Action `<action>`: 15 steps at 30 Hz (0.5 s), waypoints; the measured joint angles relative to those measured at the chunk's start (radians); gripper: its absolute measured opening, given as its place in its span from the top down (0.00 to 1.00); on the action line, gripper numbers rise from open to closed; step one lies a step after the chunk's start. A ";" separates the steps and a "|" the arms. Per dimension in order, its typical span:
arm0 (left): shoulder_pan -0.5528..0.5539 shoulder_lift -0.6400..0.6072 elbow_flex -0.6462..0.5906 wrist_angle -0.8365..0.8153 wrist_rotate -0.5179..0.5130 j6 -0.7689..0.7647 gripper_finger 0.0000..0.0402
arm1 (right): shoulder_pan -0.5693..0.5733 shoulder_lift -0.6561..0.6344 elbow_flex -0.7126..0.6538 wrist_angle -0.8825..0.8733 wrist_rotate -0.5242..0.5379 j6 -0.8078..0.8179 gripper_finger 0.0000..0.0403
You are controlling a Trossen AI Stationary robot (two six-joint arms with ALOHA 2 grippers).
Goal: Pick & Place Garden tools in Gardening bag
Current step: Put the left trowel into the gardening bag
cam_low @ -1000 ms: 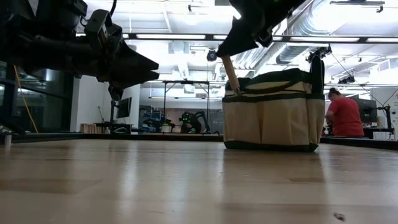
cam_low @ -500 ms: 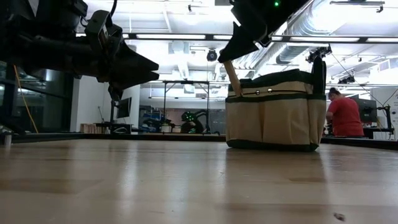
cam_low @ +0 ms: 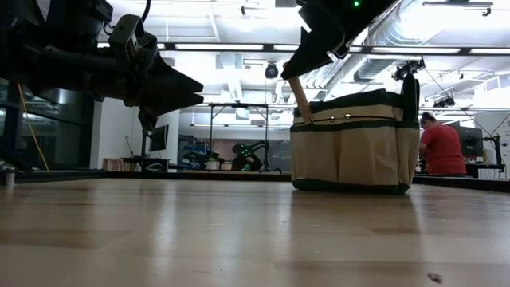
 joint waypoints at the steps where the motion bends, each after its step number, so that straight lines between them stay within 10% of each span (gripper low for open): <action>1: 0.000 0.000 0.000 -0.001 0.000 0.000 0.70 | 0.000 0.000 0.000 0.000 0.000 0.008 0.85; 15: -0.002 0.000 0.000 -0.008 0.012 -0.007 0.70 | -0.057 -0.005 0.000 -0.028 -0.055 0.083 0.85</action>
